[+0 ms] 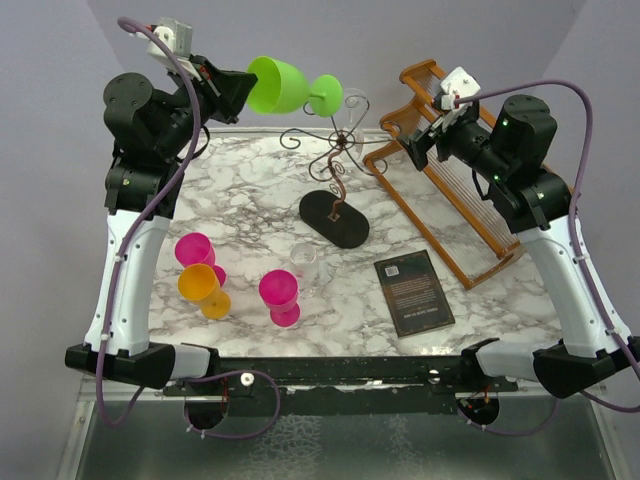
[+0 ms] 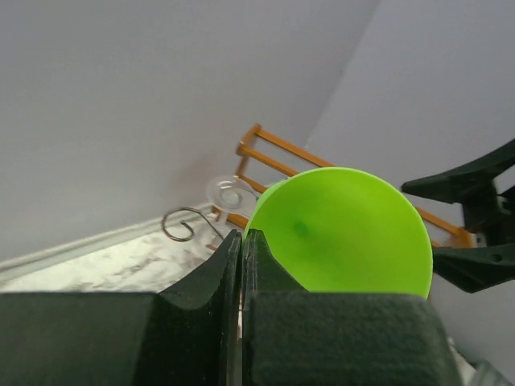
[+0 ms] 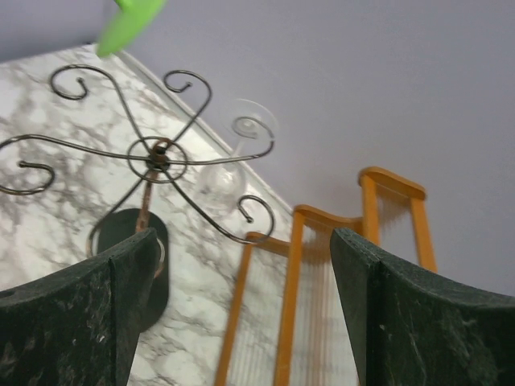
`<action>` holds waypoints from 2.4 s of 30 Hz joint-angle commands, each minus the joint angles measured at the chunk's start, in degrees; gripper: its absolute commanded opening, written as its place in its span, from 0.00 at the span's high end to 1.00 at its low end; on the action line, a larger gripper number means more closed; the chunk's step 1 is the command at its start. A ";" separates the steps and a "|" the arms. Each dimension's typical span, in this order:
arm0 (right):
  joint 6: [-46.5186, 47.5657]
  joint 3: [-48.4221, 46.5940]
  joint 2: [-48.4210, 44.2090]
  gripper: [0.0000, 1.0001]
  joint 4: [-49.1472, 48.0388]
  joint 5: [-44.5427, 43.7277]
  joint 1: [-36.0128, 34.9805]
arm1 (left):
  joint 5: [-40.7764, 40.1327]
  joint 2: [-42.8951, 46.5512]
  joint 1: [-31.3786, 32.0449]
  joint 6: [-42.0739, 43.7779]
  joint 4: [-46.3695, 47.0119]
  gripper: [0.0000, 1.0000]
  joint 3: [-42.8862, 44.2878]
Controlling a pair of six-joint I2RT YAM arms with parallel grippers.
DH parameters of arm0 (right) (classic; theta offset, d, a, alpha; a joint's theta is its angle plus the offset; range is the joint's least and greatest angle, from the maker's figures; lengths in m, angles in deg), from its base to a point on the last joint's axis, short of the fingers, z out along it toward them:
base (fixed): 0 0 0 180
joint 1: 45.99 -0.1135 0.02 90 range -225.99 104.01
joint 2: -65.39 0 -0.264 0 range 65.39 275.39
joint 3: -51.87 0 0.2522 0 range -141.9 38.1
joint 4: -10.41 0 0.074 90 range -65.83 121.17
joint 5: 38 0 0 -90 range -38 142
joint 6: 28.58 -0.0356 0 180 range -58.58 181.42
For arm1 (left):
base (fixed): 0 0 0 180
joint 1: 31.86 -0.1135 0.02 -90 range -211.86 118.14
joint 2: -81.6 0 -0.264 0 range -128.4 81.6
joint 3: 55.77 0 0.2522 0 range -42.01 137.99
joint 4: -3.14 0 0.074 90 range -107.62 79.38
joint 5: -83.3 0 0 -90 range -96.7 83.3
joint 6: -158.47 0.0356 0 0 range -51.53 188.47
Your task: Place the wine glass upside down on the wine glass rack
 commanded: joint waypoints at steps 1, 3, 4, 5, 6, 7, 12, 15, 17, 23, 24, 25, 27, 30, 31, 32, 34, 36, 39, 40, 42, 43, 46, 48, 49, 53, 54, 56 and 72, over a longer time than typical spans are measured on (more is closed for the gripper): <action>-12.60 -2.27 3.46 0.18 -4.11 10.48 -0.07 | 9.66 -1.53 0.80 -11.80 7.44 1.00 -3.01; -16.84 -2.99 4.90 0.19 -5.47 12.55 -0.07 | 10.85 -1.65 1.28 -13.10 9.39 1.00 -4.43; -19.01 -3.34 5.61 0.20 -6.15 13.69 -0.08 | 10.96 -1.60 1.45 -13.22 9.78 1.00 -4.92; -20.98 -3.77 6.32 0.21 -6.73 14.88 -0.08 | 11.16 -1.56 1.67 -13.17 10.18 1.00 -5.37; -23.00 -4.25 6.92 0.23 -7.11 15.84 -0.08 | 11.30 -1.48 1.81 -12.97 10.42 1.00 -5.74; -25.04 -4.70 7.65 0.25 -7.42 16.15 -0.08 | 11.33 -1.47 1.89 -12.89 10.58 1.00 -6.01; -32.71 -6.20 10.03 0.42 -8.67 15.97 -0.10 | 11.50 -1.11 2.12 -12.58 11.62 1.00 -6.84; -35.61 -6.52 10.80 0.55 -8.86 16.03 -0.12 | 11.42 -1.08 2.13 -12.65 11.89 1.00 -7.19; -36.92 -6.28 10.96 0.64 -8.97 16.01 -0.09 | 11.17 -1.11 2.15 -12.44 11.92 1.00 -7.28; -38.10 -5.23 11.03 0.77 -8.72 14.55 -0.12 | 10.07 -1.00 2.22 -11.07 11.08 1.00 -7.16; -38.24 -5.14 11.09 0.77 -8.67 14.23 -0.11 | 9.90 -1.05 2.22 -10.83 10.92 1.00 -7.12; -38.54 -5.01 11.26 0.77 -8.55 13.98 -0.12 | 9.84 -1.05 2.20 -10.62 10.85 1.00 -7.05; -39.32 -4.80 11.59 0.77 -8.37 13.71 -0.14 | 9.67 -1.00 2.29 -10.07 10.87 1.00 -6.95; -40.24 -4.51 12.13 0.77 -8.35 14.07 -0.15 | 9.49 -1.05 2.50 -9.12 10.77 1.00 -6.72; -40.51 -4.51 12.28 0.77 -8.38 14.19 -0.16 | 9.41 -1.02 2.62 -8.92 10.76 1.00 -6.70; -40.52 -4.58 12.45 0.77 -8.34 14.22 -0.13 | 9.40 -1.07 2.72 -8.74 10.73 1.00 -6.63; -40.75 -4.68 12.80 0.77 -8.09 14.14 -0.09 | 9.27 -1.12 2.84 -8.30 10.59 1.00 -6.51; -41.14 -4.69 13.08 0.77 -8.11 14.29 -0.14 | 9.11 -1.12 3.09 -7.77 10.35 1.00 -6.50; -41.68 -4.64 13.31 0.79 -8.02 13.49 -0.11 | 9.00 -1.16 3.23 -7.23 10.30 1.00 -6.41; -41.68 -4.60 13.27 0.82 -7.93 12.81 -0.08 | 8.93 -1.10 3.29 -7.01 10.17 1.00 -6.41; -41.33 -4.89 13.31 0.89 -7.60 11.63 -0.08 | 8.66 -0.97 3.29 -6.41 9.85 1.00 -6.37; -41.17 -5.02 13.23 0.93 -7.43 11.04 -0.08 | 8.61 -0.88 3.29 -5.97 9.66 1.00 -6.33; -40.28 -5.56 12.98 0.99 -6.97 8.41 -0.08 | 9.05 -0.48 3.43 -4.39 9.61 0.97 -6.70; -39.20 -6.26 12.92 0.99 -6.59 6.58 0.01 | 9.30 -0.16 3.54 -3.11 9.16 0.88 -7.27; -38.59 -6.65 12.97 0.99 -6.40 5.74 0.05 | 9.35 0.01 3.56 -2.58 8.92 0.84 -7.60; -37.23 -7.81 12.84 0.99 -5.86 4.24 0.89 | 9.91 0.95 3.56 -0.39 7.76 0.74 -9.05; -36.99 -8.07 12.78 0.99 -5.74 3.86 1.19 | 10.31 1.17 3.56 0.08 7.56 0.73 -9.31; -36.38 -8.40 12.56 0.99 -5.72 3.32 2.12 | 11.46 1.72 3.56 1.02 7.06 0.69 -9.65; -18.32 -11.35 6.54 0.99 -5.83 -11.88 6.77 | 1.28 5.63 3.56 15.68 -6.87 0.29 -7.11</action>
